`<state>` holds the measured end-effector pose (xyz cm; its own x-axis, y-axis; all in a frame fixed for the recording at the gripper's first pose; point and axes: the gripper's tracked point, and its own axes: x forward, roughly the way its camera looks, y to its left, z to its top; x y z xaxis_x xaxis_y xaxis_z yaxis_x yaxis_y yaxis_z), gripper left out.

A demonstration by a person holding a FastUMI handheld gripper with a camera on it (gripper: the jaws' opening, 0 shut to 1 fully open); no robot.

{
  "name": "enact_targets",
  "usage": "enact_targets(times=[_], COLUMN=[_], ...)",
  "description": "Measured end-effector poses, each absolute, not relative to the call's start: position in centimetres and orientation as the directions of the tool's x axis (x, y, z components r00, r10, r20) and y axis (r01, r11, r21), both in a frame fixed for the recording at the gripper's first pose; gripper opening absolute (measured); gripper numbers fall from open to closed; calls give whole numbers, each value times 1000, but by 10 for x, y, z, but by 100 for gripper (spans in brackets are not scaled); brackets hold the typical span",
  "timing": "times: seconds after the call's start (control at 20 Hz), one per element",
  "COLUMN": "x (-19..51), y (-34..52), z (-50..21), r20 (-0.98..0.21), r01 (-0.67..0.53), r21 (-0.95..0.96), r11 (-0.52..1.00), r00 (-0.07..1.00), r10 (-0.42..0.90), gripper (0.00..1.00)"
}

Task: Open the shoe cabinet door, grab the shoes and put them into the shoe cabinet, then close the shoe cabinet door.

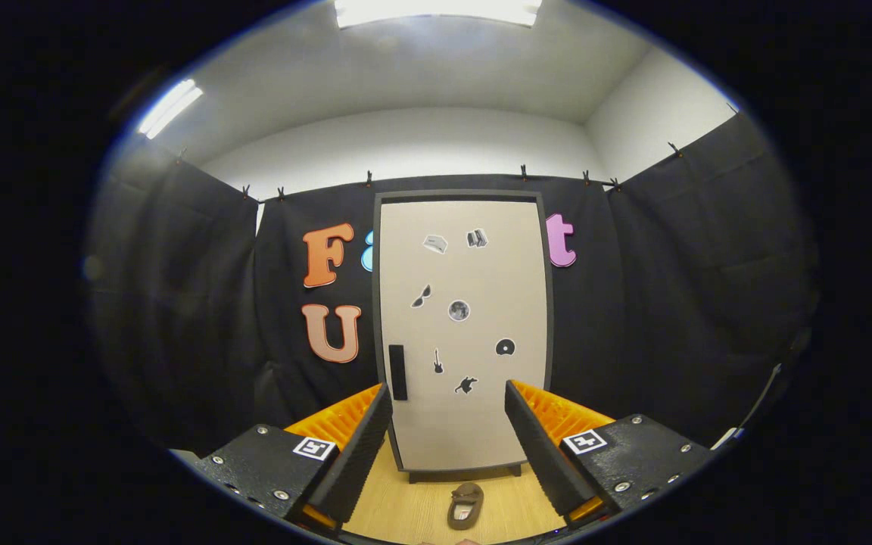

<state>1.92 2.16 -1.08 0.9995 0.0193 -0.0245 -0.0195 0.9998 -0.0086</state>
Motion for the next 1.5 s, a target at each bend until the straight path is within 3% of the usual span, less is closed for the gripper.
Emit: enact_targets(times=[0.9,1.5], x=[85,187], y=[82,107], z=[-38,-71], r20=[-48,-39], r01=[2,-33], r21=[18,-26], r11=[1000,999], r00=[999,999], r10=[-1,32], gripper=[94,94])
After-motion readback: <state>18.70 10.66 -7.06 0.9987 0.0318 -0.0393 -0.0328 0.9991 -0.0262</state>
